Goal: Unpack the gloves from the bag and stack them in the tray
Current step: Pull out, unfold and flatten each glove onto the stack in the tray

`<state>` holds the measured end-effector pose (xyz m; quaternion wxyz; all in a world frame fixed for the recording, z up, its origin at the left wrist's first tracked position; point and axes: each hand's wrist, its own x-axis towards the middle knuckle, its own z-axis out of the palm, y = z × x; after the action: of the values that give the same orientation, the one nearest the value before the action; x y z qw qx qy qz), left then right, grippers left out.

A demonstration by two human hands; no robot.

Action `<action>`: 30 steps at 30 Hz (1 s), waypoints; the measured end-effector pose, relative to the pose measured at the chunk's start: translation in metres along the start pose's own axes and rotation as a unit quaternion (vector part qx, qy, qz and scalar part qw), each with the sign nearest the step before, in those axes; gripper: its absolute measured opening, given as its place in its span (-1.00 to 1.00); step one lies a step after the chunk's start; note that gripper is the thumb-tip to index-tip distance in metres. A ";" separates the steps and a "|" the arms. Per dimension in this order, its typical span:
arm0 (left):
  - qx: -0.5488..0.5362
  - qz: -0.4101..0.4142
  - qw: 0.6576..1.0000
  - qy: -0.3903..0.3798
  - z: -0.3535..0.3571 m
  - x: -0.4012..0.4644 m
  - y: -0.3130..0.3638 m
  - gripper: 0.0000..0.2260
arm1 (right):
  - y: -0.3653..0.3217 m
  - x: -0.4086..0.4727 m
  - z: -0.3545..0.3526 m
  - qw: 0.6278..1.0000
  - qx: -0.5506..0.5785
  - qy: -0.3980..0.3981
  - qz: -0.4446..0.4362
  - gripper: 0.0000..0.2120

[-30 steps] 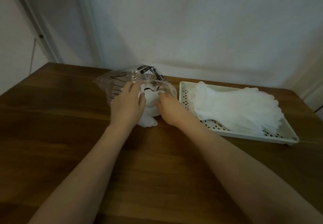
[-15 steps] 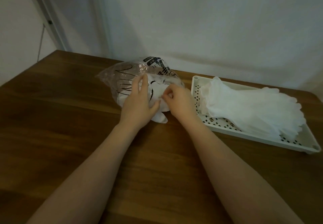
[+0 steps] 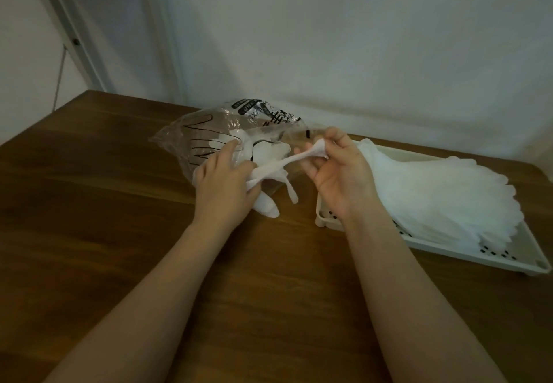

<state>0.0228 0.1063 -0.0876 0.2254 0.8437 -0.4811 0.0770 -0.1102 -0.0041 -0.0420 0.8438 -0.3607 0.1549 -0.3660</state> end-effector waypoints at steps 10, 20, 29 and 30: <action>-0.035 -0.012 0.999 0.013 -0.004 -0.001 0.002 -0.68 | 0.012 0.000 0.005 0.563 -0.817 -0.112 -0.062 -0.62; -0.065 -0.012 0.997 0.040 -0.008 -0.005 -0.001 -0.51 | 0.004 -0.008 0.009 0.897 -0.439 0.049 0.011 -0.89; -0.039 0.178 0.963 0.197 -0.003 -0.005 0.007 -0.91 | 0.003 -0.003 0.010 0.968 -0.243 0.024 0.059 -0.75; -0.049 0.159 0.966 0.198 -0.003 -0.004 0.005 -0.87 | 0.002 -0.003 0.008 0.951 -0.304 0.030 0.047 -0.75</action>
<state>0.0166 0.1090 -0.0849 0.3418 0.7124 -0.5581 0.2534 -0.1066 0.0032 -0.0380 0.7058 -0.5809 0.3007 -0.2719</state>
